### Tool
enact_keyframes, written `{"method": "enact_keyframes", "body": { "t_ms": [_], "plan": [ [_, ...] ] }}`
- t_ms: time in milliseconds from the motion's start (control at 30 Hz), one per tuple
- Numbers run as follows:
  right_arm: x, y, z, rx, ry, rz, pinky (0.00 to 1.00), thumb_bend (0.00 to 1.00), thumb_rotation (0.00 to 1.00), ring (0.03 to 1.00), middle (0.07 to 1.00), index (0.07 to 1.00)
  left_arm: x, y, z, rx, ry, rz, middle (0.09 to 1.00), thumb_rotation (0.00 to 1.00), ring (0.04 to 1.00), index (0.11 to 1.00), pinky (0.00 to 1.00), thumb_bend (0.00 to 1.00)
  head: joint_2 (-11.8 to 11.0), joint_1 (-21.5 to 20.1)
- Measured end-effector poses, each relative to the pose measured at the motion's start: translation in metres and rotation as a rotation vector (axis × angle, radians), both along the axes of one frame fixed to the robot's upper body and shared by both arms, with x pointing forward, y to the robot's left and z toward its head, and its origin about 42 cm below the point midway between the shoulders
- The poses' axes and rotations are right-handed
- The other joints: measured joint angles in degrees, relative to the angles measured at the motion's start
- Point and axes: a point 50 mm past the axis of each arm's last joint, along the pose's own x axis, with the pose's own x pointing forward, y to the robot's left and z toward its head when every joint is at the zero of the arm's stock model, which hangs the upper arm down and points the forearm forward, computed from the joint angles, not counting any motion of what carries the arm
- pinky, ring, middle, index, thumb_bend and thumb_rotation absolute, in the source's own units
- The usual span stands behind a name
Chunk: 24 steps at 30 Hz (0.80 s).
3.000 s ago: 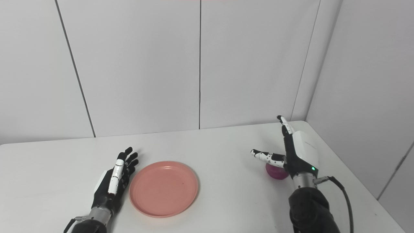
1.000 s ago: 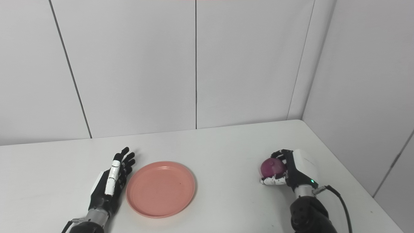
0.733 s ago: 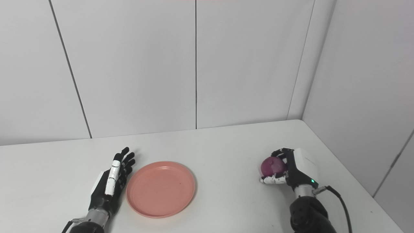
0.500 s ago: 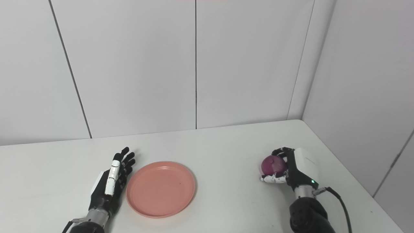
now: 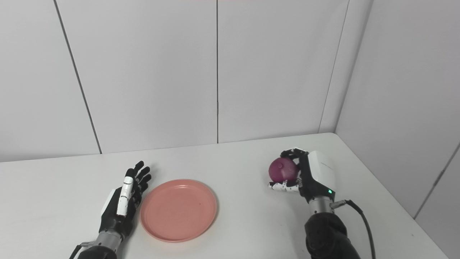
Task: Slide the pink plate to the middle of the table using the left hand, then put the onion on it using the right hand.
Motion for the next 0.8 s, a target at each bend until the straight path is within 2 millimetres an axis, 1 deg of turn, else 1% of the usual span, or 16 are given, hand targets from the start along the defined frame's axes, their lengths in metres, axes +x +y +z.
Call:
{"method": "enact_keyframes", "body": {
  "t_ms": [67,100,133,167,233,400,433,500,567,600,700,733,767,800],
  "plan": [
    [0.002,0.011,0.0,0.004,0.006,0.031,0.27,0.5,0.0,0.356,0.462,0.558,0.0,-0.001,0.0,-0.001,0.001,0.0,0.956,1.0,0.96,0.944,1.0,0.65,0.1,0.3],
    [0.004,0.016,-0.001,0.005,0.009,0.047,0.24,0.51,0.0,0.376,0.493,0.517,0.0,-0.001,0.0,-0.002,0.001,0.0,0.956,1.0,0.962,0.944,1.0,0.65,0.1,0.3],
    [0.005,0.021,0.0,0.006,0.011,0.062,0.23,0.51,0.0,0.383,0.504,0.504,-0.001,-0.001,0.0,-0.003,0.001,0.0,0.956,1.0,0.962,0.944,1.0,0.65,0.2,0.4],
    [0.006,0.026,0.0,0.008,0.008,0.08,0.26,0.51,0.0,0.364,0.472,0.544,-0.001,-0.002,0.0,-0.004,0.001,0.0,0.957,1.0,0.962,0.946,1.0,0.65,0.2,0.8],
    [0.009,0.038,0.002,0.016,-0.002,0.115,0.26,0.5,0.0,0.36,0.465,0.551,-0.001,-0.002,0.0,-0.005,0.001,0.0,0.958,1.0,0.963,0.948,1.0,0.66,0.2,0.9],
    [0.011,0.065,0.001,0.024,0.023,0.209,0.26,0.5,0.0,0.356,0.455,0.552,-0.003,-0.003,-0.002,-0.005,0.008,0.001,0.954,1.0,0.957,0.945,1.0,0.66,0.3,1.1],
    [0.01,0.072,0.001,0.026,0.025,0.231,0.26,0.5,0.0,0.356,0.456,0.551,-0.003,-0.004,-0.002,-0.006,0.009,0.005,0.955,1.0,0.958,0.946,1.0,0.65,0.4,1.8],
    [0.009,0.086,0.001,0.037,0.029,0.264,0.28,0.5,0.0,0.365,0.463,0.552,-0.003,-0.005,-0.002,-0.009,0.009,0.006,0.955,1.0,0.957,0.947,1.0,0.65,0.4,1.8],
    [0.009,0.096,0.0,0.039,0.035,0.286,0.31,0.51,0.0,0.373,0.47,0.553,-0.004,-0.008,-0.002,-0.01,0.01,0.004,0.955,1.0,0.955,0.949,1.0,0.65,0.4,2.8],
    [0.009,0.1,-0.001,0.038,0.039,0.298,0.31,0.51,0.0,0.375,0.471,0.553,-0.004,-0.008,-0.002,-0.008,0.009,0.005,0.956,1.0,0.954,0.949,1.0,0.65,0.4,2.8],
    [0.01,0.11,-0.002,0.04,0.047,0.322,0.28,0.5,0.0,0.363,0.465,0.55,-0.004,-0.009,-0.002,0.001,0.008,0.007,0.956,1.0,0.955,0.95,1.0,0.66,0.4,3.2],
    [0.01,0.112,-0.003,0.039,0.047,0.327,0.26,0.51,0.0,0.383,0.489,0.521,-0.004,-0.009,-0.002,0.004,0.008,0.01,0.955,1.0,0.954,0.949,1.0,0.66,0.5,4.2],
    [0.012,0.115,-0.004,0.039,0.048,0.333,0.25,0.51,0.0,0.393,0.502,0.505,-0.004,-0.009,-0.002,0.007,0.008,0.011,0.955,1.0,0.953,0.949,1.0,0.66,0.5,4.2],
    [0.013,0.117,-0.005,0.038,0.053,0.337,0.27,0.51,0.0,0.38,0.483,0.526,-0.004,-0.009,-0.002,0.01,0.007,0.011,0.954,1.0,0.954,0.948,1.0,0.66,0.5,4.2]
  ]
}}
